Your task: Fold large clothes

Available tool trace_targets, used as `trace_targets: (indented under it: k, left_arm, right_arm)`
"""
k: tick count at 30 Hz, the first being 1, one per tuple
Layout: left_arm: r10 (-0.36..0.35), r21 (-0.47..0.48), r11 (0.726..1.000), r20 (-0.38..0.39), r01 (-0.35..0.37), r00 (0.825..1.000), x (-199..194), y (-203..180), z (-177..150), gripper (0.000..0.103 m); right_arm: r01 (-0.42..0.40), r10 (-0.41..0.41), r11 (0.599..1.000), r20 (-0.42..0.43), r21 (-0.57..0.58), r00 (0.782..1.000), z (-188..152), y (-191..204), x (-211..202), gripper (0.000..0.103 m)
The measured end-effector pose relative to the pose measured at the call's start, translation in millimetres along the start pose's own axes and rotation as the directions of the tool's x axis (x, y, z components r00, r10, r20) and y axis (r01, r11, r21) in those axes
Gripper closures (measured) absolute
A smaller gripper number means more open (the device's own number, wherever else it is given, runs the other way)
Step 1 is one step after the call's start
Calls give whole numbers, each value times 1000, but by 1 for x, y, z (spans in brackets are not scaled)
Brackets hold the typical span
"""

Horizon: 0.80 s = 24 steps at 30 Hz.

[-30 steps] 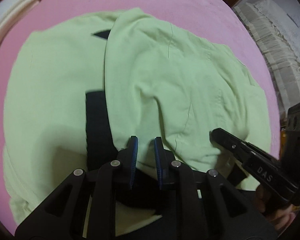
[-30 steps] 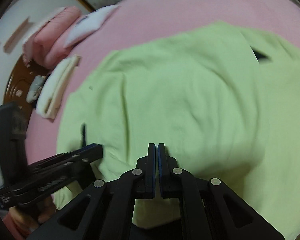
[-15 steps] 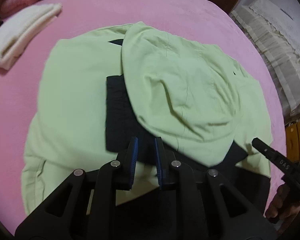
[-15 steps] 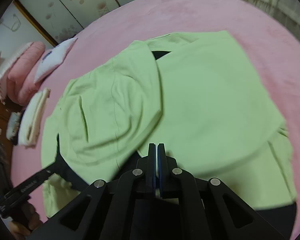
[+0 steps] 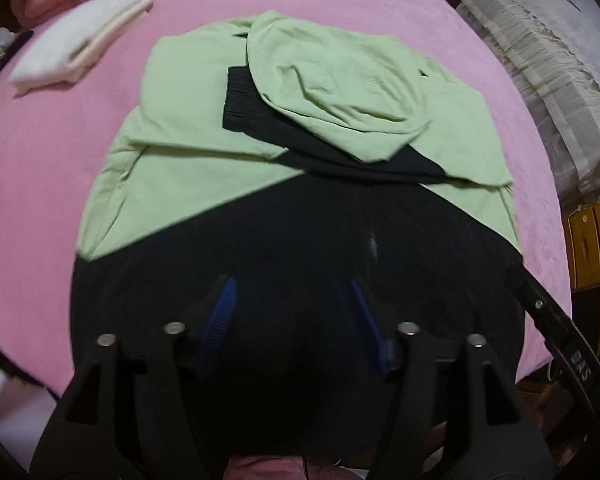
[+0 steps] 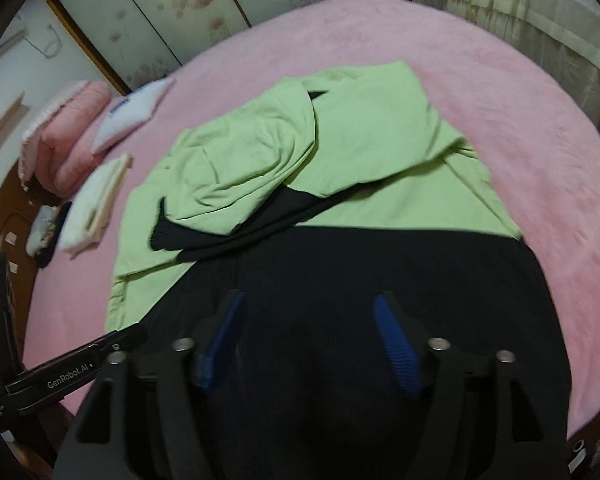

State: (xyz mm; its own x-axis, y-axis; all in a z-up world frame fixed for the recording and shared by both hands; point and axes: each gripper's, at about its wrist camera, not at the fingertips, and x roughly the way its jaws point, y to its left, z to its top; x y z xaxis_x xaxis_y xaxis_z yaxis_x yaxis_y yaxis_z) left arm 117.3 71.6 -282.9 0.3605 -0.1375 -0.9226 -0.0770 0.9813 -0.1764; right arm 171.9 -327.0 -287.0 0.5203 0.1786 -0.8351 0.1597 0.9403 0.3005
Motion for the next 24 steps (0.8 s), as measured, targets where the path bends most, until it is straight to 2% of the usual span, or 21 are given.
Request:
trace_targets:
  k: [4,9,13,16,19,24]
  left_arm:
    - [21,-6,1000,41,-21,999,-44,-8,-38,34]
    - [40,-57,998,60,-36,997,-82,1,-81,33]
    - [68,-121,991,84,-58,994,-105,25,-112,32]
    - [84,-214,975,97,-62,992,-115,54,-134,32]
    - [94,-318,946,93,-60,991,-116,86,-155,31]
    - [115,-438,896,70,-73,991,-104,131,-192,31]
  right_arm:
    - [-9,8,1000,56,8,998,-37,-7,-58,19]
    - [18,-20,1000,121,17,992,-72,-17,-115,14]
    - [4,-14,998,171,57,985,-102,-34,-151,12]
    - [-15,-4,995,198,94,980,-122,-56,-170,12]
    - [-28,-7,985,207,167,978,-140,-83,-181,12]
    - [-43,-28,946,212,322,977,-173,-135,-188,12]
